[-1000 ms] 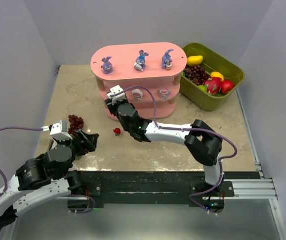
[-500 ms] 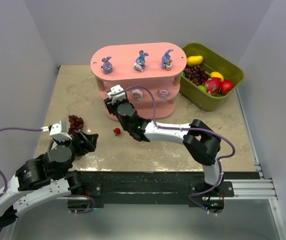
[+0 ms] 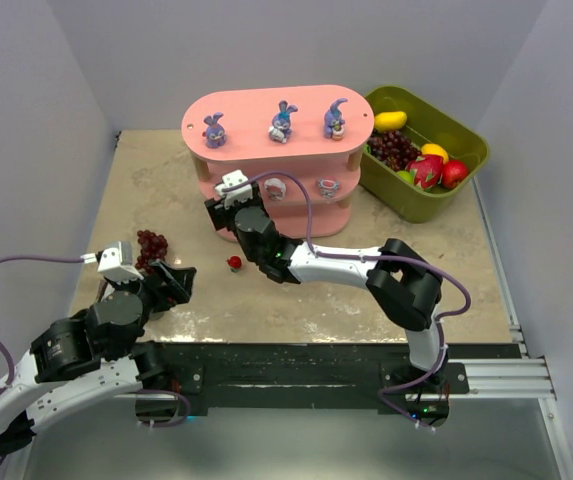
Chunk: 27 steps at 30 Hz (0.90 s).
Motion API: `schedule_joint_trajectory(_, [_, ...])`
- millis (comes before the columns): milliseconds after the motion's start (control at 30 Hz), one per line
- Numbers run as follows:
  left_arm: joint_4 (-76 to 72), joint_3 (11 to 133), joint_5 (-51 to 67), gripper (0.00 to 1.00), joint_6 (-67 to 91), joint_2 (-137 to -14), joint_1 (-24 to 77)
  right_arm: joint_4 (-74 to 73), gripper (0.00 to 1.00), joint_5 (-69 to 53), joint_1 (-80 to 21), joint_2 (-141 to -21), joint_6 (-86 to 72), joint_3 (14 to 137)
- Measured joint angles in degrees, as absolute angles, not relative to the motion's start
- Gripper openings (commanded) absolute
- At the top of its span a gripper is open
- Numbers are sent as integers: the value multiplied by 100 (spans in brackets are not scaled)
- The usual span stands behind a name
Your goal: Place and organize the plastic toys onto the shelf
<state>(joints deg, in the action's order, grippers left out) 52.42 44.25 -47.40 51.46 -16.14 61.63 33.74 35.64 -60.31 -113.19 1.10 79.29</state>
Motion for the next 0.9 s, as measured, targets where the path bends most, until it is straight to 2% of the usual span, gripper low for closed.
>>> schedule_joint_trajectory(367, [5242, 4425, -4759, 87, 5148, -1614, 6163, 3347, 75, 3544, -6031, -11015, -3, 7634])
schedule_joint_trajectory(700, [5242, 4425, -4757, 87, 5148, -1614, 6163, 3148, 74, 3481, -6036, -10451, -178, 7540])
schedule_joint_trajectory(800, [5242, 4425, -4757, 87, 5148, -1610, 6163, 2993, 66, 3479, -6038, -10294, -307, 7513])
schedule_joint_trajectory(900, [5245, 4425, -4757, 87, 5148, -1610, 6163, 2899, 52, 3417, -6042, -10141, -469, 7382])
